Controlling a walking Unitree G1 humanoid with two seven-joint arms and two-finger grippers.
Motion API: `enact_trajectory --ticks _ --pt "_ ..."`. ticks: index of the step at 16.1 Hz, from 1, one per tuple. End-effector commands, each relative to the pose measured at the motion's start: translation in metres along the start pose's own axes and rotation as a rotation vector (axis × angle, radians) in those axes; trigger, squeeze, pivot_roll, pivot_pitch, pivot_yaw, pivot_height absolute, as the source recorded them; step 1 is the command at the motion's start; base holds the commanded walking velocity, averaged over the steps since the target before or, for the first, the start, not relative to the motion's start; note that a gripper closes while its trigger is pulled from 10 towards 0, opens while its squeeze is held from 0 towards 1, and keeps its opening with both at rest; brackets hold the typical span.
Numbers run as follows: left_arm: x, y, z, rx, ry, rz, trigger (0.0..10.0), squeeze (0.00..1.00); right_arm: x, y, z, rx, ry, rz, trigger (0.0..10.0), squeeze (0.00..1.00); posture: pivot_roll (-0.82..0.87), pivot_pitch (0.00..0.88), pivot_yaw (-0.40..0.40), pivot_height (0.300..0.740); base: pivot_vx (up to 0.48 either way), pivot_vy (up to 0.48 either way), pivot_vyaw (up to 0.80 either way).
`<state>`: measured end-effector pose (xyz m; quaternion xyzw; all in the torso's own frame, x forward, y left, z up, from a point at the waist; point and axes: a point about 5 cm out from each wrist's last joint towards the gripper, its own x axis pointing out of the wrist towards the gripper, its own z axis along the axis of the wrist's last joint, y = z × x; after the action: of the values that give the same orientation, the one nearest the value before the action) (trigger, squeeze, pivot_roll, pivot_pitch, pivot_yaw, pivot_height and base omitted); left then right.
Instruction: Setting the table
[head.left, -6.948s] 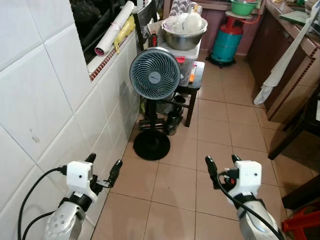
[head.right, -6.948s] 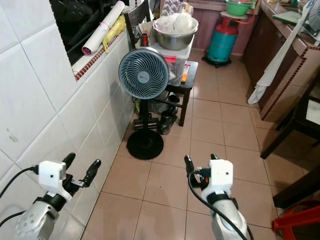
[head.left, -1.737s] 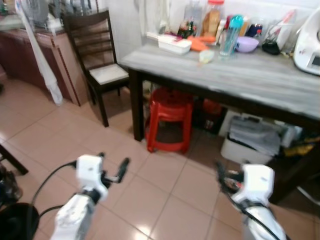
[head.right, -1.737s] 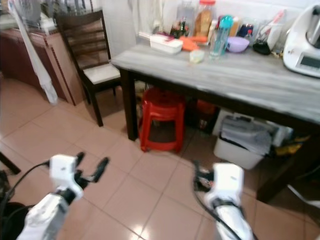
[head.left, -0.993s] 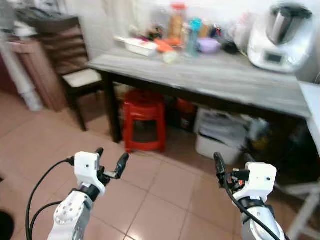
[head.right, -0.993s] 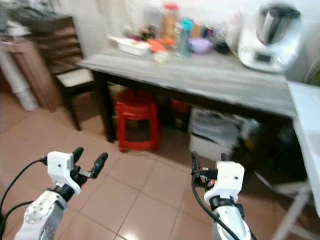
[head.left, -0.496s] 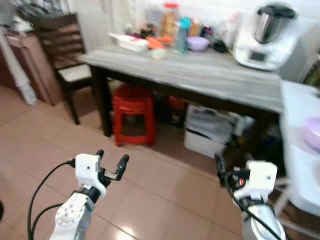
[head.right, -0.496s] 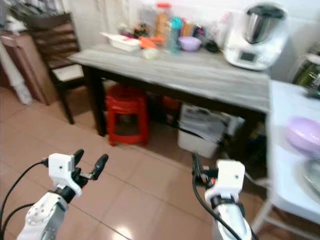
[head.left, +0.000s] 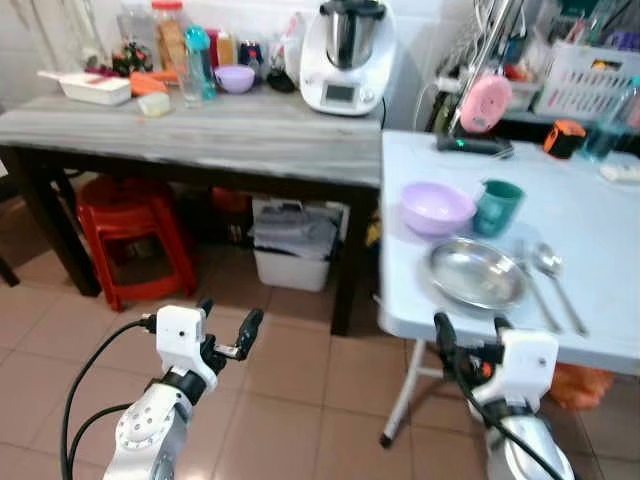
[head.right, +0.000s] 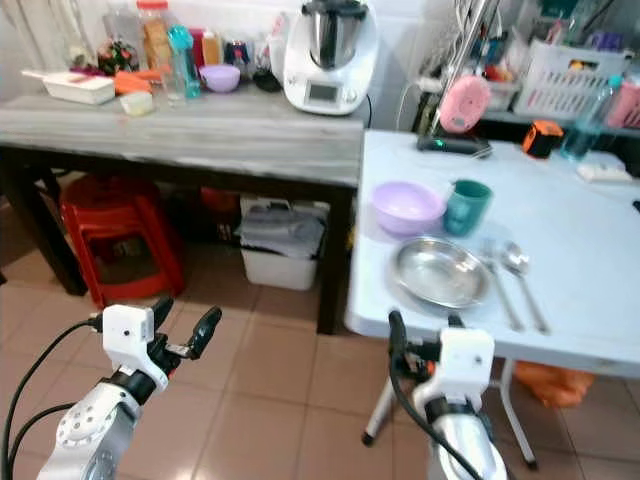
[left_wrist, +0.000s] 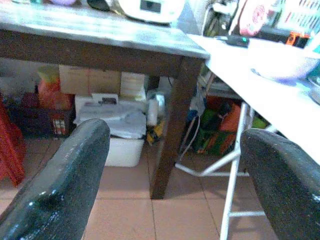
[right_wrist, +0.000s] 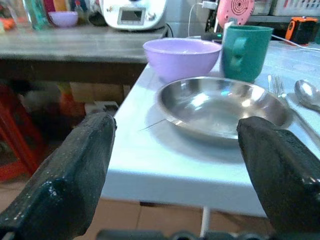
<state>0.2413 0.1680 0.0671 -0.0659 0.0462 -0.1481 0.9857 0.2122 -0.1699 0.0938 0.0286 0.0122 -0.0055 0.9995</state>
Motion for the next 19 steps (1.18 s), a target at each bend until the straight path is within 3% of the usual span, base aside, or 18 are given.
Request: enact_trajectory --ticks 1,3,11,13,19 --pt "0.004 -0.003 0.004 0.002 -0.011 -0.008 10.0 0.0 -0.001 -0.005 0.001 -0.007 0.001 -0.01 10.0 0.0 0.03 0.0 -0.013 0.74 0.0 -0.48 0.0" --pt "0.007 -0.003 0.007 0.006 -0.016 -0.005 10.0 0.0 -0.001 -0.004 0.001 -0.006 0.004 -0.006 10.0 0.0 0.03 0.0 -0.014 0.74 0.0 -0.48 0.0" --pt "0.007 -0.002 0.009 -0.022 -0.02 -0.005 10.0 0.0 -0.003 -0.003 0.0 -0.033 -0.005 -0.007 10.0 0.0 0.03 0.0 -0.001 0.74 0.0 0.0 0.0" --pt "0.013 -0.006 0.012 -0.019 -0.03 -0.028 10.0 0.0 0.001 -0.003 0.004 -0.085 -0.025 -0.025 10.0 0.0 0.02 0.0 0.006 0.74 0.0 0.0 0.0" --pt "0.019 -0.01 0.014 -0.016 -0.042 -0.032 10.0 0.0 0.003 -0.009 0.003 -0.111 -0.031 -0.071 10.0 0.0 0.01 0.0 0.003 0.74 0.0 0.0 0.0"
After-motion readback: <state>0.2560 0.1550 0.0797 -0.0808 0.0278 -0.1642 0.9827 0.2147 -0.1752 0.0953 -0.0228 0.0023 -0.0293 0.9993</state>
